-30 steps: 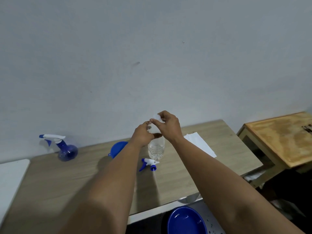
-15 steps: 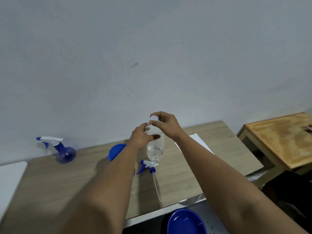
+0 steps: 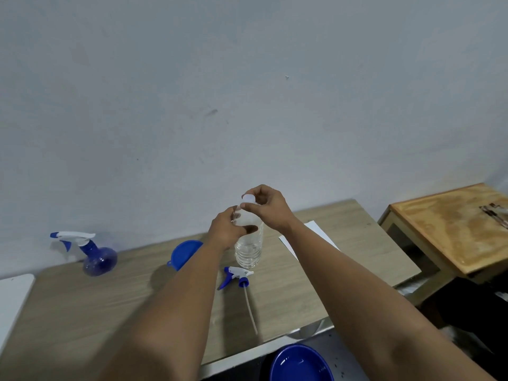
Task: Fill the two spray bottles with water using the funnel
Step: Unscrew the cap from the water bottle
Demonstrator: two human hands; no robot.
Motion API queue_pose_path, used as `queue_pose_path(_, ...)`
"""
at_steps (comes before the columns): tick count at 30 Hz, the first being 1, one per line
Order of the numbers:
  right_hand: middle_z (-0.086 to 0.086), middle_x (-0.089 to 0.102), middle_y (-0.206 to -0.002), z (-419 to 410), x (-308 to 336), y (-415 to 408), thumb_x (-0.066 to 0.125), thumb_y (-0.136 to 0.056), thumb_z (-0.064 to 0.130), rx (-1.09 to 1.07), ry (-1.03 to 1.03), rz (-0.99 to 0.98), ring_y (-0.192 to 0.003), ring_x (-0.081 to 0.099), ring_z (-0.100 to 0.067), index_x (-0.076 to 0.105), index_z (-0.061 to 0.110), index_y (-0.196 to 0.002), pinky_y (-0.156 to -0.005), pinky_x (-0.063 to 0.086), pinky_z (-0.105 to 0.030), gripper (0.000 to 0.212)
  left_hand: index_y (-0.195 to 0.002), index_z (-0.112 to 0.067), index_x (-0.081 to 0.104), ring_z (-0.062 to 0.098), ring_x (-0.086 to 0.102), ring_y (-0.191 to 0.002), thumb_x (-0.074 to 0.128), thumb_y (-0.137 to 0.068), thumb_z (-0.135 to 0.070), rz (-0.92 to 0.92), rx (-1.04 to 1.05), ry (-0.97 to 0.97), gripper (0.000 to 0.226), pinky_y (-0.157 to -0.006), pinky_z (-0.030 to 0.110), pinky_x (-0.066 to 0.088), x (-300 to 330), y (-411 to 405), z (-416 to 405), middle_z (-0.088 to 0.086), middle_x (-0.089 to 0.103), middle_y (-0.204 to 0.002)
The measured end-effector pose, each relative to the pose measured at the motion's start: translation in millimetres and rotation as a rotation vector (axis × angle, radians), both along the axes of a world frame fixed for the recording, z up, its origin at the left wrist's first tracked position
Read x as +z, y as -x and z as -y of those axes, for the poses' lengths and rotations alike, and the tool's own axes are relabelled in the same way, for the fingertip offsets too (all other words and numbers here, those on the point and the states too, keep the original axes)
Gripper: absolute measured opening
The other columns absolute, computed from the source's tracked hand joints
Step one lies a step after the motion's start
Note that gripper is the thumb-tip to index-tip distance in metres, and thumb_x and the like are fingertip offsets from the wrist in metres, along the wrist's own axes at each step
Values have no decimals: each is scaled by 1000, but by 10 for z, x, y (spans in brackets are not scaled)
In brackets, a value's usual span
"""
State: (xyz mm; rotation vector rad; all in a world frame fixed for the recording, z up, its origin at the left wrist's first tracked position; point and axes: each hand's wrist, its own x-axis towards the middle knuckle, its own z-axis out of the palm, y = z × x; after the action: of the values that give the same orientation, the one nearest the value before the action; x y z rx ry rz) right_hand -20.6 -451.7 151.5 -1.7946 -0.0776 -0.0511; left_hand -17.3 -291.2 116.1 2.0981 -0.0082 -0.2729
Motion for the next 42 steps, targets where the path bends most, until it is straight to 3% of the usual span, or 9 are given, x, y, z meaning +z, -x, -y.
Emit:
queue_pose_path(4, -2, 74, -121, -34, -3, 44, 83, -86, 16, 20, 57, 7, -114, 68, -14, 68, 16, -127, -97, 52, -22, 43, -143, -27, 49, 17, 56, -125, 89, -69, -45, 2, 0, -2, 86, -101, 37, 48, 20, 8, -1, -5, 59, -137)
queue_pose_path(7, -1, 76, -109, -34, -30, 28, 84, -85, 16, -24, 75, 35, -101, 70, -13, 72, 12, -112, -91, 54, -25, 30, -144, -26, 48, 17, 56, -126, 88, -71, -43, 5, 2, -3, 85, -101, 37, 47, 20, 23, 20, -5, 59, -137)
queue_pose_path(12, 2, 76, -113, -16, 179, -18, 80, -90, 18, -97, 7, 107, -105, 71, -14, 76, 16, -116, -96, 57, -29, 26, -145, -27, 45, 15, 56, -124, 90, -69, -41, -24, 15, 22, 89, -104, 36, 46, 17, 10, 17, -6, 59, -136)
queue_pose_path(16, 4, 73, -111, 120, 266, -80, 77, -88, 22, -248, 91, 129, -83, 66, -8, 74, 25, -120, -83, 55, -23, 32, -145, -24, 46, 17, 56, -125, 90, -69, -40, -8, 13, 22, 89, -106, 40, 47, 8, 23, 20, -4, 59, -137)
queue_pose_path(21, 6, 67, -84, 414, -220, 162, 78, -86, 25, -423, 192, -86, -82, 65, -13, 72, 24, -114, -80, 51, -24, 29, -145, -22, 48, 19, 56, -126, 91, -67, -41, 2, 9, 39, 91, -107, 43, 47, 14, 49, -4, -1, 58, -139)
queue_pose_path(28, -6, 75, -109, 389, -1487, 702, 75, -85, 23, -254, 452, -526, -103, 70, -28, 70, 19, -114, -87, 54, -32, 29, -144, -23, 48, 17, 57, -124, 91, -67, -41, 24, 6, 36, 90, -106, 40, 47, -4, 44, -19, -3, 59, -137)
queue_pose_path(32, -9, 73, -120, 260, -1841, 857, 65, -94, 25, -271, 478, -553, -112, 67, -31, 69, 19, -119, -93, 51, -35, 26, -144, -24, 49, 16, 58, -122, 92, -65, -42, 21, 12, 46, 92, -107, 41, 47, -64, 15, -27, -4, 60, -136)
queue_pose_path(38, -9, 72, -115, 217, -1954, 1002, 52, -99, 34, -267, 564, -562, -103, 67, -33, 56, 26, -124, -87, 55, -41, 27, -148, -25, 44, 15, 56, -126, 91, -67, -43, 32, 8, 52, 96, -109, 41, 46, -70, 26, 4, -4, 57, -141)
queue_pose_path(42, -11, 72, -119, 279, -1782, 997, 63, -97, 33, -276, 538, -528, -112, 68, -31, 47, 23, -143, -89, 52, -38, 50, -152, -26, 37, 15, 54, -128, 91, -64, -49, 26, 1, 47, 105, -109, 41, 45, -59, 57, 15, -6, 54, -143)
